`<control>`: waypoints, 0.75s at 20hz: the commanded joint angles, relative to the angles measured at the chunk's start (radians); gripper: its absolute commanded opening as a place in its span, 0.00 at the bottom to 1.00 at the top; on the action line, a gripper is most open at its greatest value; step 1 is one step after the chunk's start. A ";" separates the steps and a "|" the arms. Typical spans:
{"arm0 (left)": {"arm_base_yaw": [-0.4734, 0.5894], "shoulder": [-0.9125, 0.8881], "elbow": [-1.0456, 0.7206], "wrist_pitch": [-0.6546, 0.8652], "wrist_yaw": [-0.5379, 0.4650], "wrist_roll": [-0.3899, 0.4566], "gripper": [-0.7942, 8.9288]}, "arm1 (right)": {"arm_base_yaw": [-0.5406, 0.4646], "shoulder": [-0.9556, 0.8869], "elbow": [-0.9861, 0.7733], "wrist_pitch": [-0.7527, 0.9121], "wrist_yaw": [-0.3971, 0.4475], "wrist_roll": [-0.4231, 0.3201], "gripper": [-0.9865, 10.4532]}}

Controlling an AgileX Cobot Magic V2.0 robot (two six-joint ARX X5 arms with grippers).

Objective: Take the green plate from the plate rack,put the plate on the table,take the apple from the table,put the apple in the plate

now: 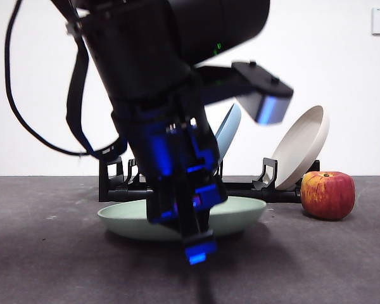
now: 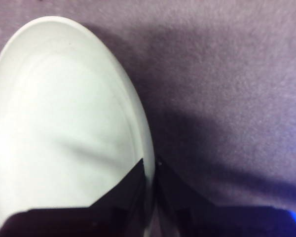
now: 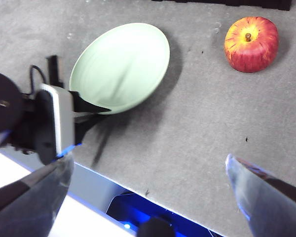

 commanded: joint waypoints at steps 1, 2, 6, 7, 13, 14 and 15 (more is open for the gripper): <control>-0.003 0.030 -0.008 -0.012 0.034 -0.017 0.08 | 0.003 -0.001 0.002 0.004 -0.002 0.006 0.72; -0.003 0.030 -0.008 -0.025 0.060 -0.022 0.11 | 0.003 -0.001 0.002 0.004 -0.002 0.006 0.72; -0.002 0.026 -0.008 -0.027 0.074 -0.055 0.38 | 0.003 -0.001 0.002 0.004 -0.002 0.006 0.72; -0.002 0.020 -0.008 -0.028 0.073 -0.056 0.38 | 0.003 -0.001 0.002 0.004 -0.002 0.006 0.72; -0.002 -0.081 0.005 -0.063 0.069 -0.122 0.38 | 0.003 0.007 0.002 0.005 0.000 0.006 0.72; -0.002 -0.114 0.019 -0.085 0.069 -0.154 0.38 | 0.003 0.011 0.002 0.005 0.001 0.006 0.72; -0.002 -0.151 0.034 -0.103 0.069 -0.182 0.38 | 0.003 0.017 0.001 0.006 0.002 0.006 0.72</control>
